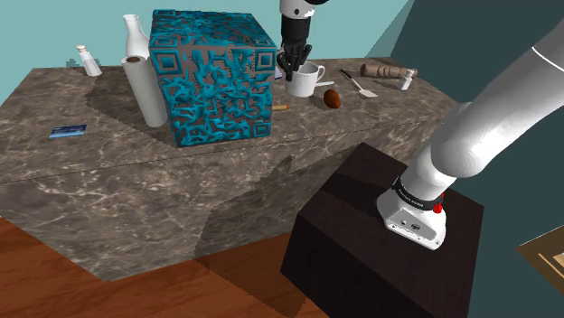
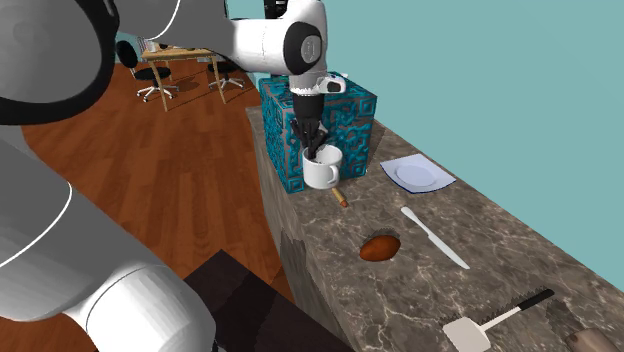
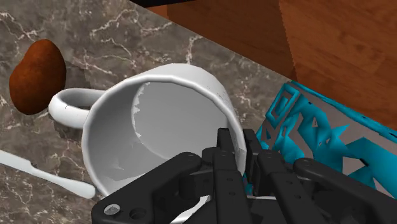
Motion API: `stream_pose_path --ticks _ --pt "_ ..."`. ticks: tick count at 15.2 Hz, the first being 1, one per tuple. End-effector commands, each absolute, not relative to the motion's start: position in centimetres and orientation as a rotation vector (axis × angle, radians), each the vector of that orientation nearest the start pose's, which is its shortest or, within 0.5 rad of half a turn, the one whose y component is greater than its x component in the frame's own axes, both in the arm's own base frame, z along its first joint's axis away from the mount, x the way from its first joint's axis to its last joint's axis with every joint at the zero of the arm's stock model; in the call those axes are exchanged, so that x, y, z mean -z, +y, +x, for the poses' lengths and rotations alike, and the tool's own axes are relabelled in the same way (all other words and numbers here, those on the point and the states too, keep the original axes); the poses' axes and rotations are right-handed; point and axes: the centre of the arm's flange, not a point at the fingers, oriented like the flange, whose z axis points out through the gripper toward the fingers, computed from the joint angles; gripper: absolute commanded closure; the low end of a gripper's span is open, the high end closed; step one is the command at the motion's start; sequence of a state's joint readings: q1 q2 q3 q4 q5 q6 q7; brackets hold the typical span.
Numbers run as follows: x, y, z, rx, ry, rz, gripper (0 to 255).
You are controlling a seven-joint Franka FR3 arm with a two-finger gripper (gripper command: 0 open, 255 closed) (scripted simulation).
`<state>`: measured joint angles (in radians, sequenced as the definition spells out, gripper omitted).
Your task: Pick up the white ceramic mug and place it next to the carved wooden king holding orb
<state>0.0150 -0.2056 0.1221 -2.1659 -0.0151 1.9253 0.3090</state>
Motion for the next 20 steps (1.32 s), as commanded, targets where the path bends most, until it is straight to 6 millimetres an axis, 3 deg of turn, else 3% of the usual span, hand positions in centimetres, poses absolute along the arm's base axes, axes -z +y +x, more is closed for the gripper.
stream_pose_path --ticks 1,3,20 --pt "-49.0 6.8 48.3 -0.044 0.27 -3.176 255" --pt "-49.8 6.8 48.2 -0.044 0.27 -3.176 255" --pt "-49.9 -14.0 39.8 -0.044 0.27 -3.176 255"
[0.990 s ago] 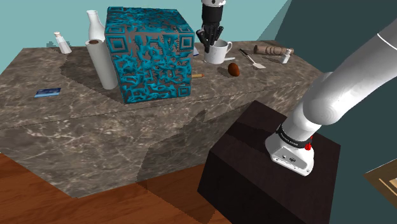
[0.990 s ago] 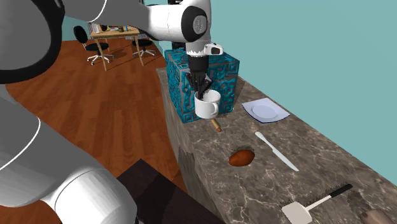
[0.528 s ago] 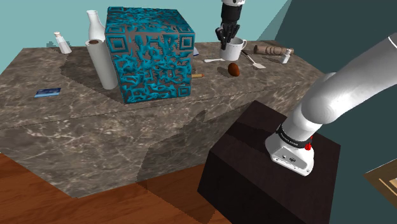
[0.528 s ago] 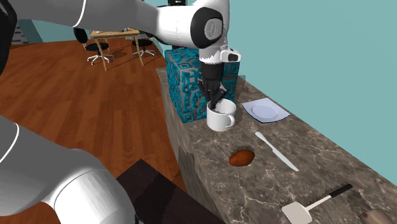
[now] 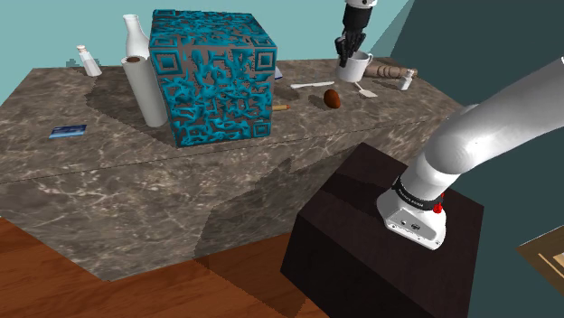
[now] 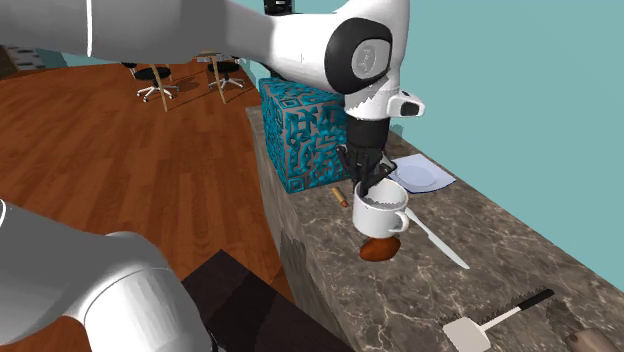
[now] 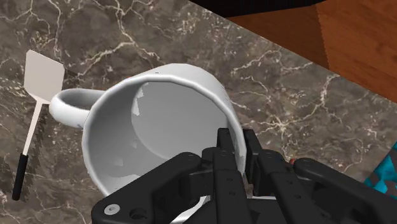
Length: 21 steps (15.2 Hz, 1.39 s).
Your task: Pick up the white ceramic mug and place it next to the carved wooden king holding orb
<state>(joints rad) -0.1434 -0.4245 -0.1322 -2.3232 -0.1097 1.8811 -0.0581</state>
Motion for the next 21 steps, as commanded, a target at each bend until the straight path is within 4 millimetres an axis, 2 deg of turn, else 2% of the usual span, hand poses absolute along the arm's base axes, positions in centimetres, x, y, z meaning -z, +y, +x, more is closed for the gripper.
stream_pose_path --ticks 1,21 --pt "-49.9 -15.2 39.3 -0.044 0.27 -3.176 255" --pt "-49.9 -39.7 29.4 -0.044 0.27 -3.176 255"
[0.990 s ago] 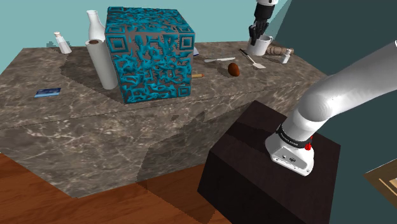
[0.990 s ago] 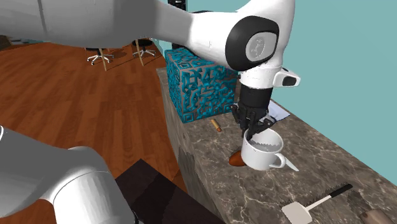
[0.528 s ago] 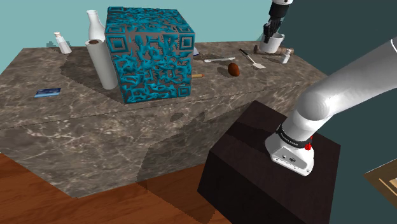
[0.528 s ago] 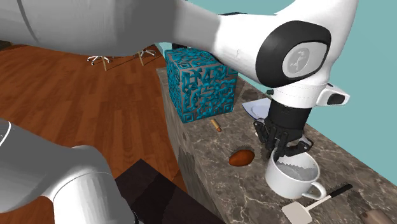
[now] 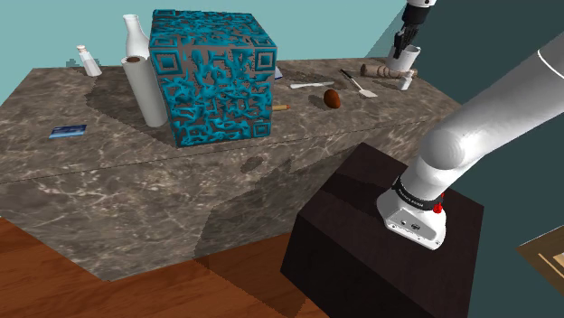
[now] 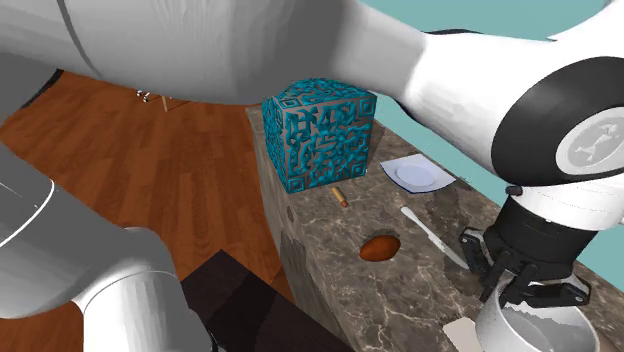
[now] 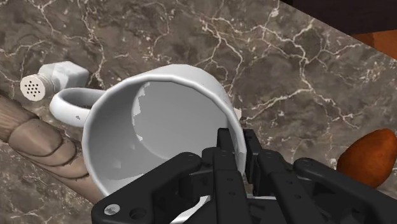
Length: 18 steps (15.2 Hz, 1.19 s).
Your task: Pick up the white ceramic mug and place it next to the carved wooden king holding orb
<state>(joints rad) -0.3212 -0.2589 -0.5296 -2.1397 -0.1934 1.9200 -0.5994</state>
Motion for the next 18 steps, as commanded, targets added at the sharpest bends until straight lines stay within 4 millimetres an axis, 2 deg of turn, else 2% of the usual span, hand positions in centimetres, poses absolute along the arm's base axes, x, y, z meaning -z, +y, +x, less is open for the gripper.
stream_pose_path --ticks 1,13,18 --pt "-50.0 -40.9 28.9 -0.044 0.27 -3.176 255" --pt "-50.0 -55.5 23.0 -0.044 0.27 -3.176 255" --pt "-47.4 -55.5 23.0 -0.044 0.27 -3.176 255"
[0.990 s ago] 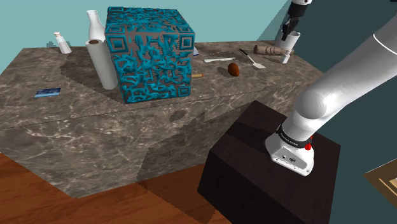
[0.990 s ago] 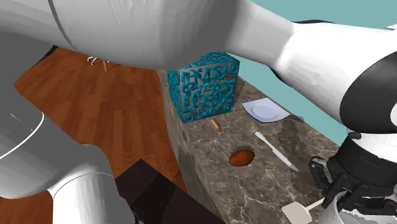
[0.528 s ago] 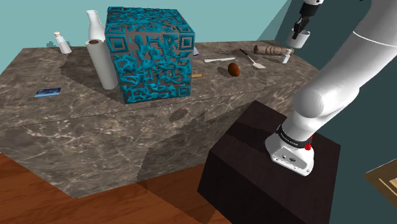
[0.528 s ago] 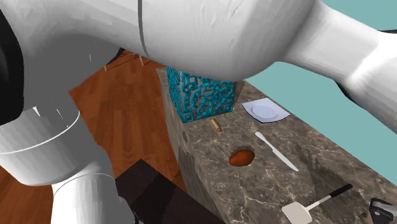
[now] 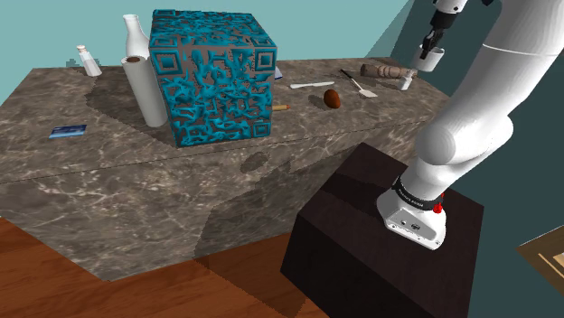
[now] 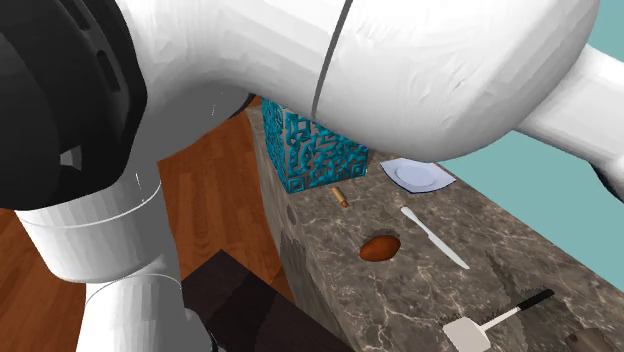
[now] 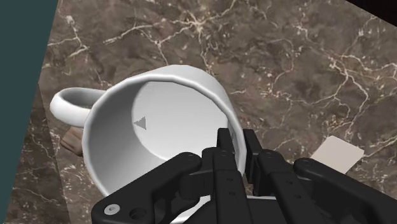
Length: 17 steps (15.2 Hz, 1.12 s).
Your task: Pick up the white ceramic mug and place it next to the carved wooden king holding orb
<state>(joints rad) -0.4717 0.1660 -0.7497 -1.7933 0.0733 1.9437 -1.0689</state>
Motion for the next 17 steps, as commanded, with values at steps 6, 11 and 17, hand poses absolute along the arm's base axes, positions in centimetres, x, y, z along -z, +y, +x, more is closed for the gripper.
stream_pose_path --ticks 6,11,17 --pt "-44.2 -55.5 23.0 -0.044 0.27 -3.176 255" --pt "-41.6 -55.5 23.0 -0.044 0.27 -3.176 255" --pt "-38.4 -55.5 23.0 -0.044 0.27 -3.176 255"
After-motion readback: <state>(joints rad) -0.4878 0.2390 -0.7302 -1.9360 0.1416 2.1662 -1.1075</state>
